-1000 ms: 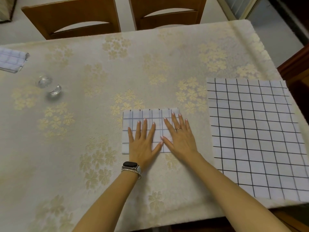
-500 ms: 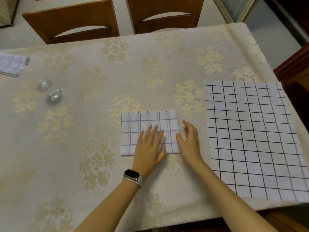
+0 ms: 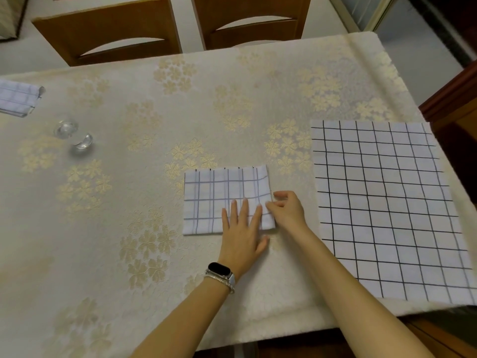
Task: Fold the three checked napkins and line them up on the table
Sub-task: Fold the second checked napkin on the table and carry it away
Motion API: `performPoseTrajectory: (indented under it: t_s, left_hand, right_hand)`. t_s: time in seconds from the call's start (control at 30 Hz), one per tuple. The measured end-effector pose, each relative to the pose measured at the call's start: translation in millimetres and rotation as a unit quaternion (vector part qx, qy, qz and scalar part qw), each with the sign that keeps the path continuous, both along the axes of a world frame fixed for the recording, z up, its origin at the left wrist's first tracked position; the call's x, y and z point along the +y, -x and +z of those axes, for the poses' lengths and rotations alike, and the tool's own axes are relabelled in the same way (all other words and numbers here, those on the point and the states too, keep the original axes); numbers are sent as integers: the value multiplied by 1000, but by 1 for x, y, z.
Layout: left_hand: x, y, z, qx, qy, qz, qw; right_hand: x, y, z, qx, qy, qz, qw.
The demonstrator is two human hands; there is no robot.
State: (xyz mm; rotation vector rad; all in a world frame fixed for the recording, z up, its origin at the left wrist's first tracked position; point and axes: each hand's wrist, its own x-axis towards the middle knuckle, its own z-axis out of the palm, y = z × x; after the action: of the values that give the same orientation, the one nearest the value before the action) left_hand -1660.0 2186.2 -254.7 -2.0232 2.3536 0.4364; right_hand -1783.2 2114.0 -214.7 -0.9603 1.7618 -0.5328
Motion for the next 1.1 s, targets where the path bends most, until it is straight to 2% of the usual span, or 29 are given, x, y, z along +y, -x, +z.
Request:
performPoseTrajectory:
  t_s: [0.1, 0.27, 0.4, 0.47, 0.53, 0.63, 0.7, 0.8, 0.9, 1.1]
  left_hand:
    - [-1, 3, 2, -7, 5, 8, 1000]
    - [7, 7, 6, 19, 27, 3, 999]
    - [23, 0, 5, 55, 67, 20, 996]
    - [33, -6, 4, 69, 60, 7, 996]
    - [44, -15, 3, 80, 53, -8, 995]
    - [57, -30, 1, 105, 21, -42, 993]
    - [65, -40, -4, 115, 10, -73, 991]
    - [73, -52, -8, 107, 2, -111, 988]
    - [77, -59, -4, 98, 0, -136, 986]
    - [95, -75, -5, 110, 44, -97, 988]
  right_hand:
    - [2, 3, 2, -6, -32, 8, 999]
    - [23, 10, 15, -87, -86, -9, 992]
    - [43, 15, 25, -166, -89, -2, 982]
    - [47, 18, 25, -173, -81, -4, 982]
    - [48, 25, 17, -120, -43, 10, 992]
    - [47, 40, 5, 17, 92, 112, 989]
    - [45, 47, 1, 64, 169, 217, 959]
    - [41, 48, -7, 96, 233, 356, 900]
    - [40, 46, -12, 115, 254, 420, 863]
    - [51, 49, -4, 121, 212, 428, 870]
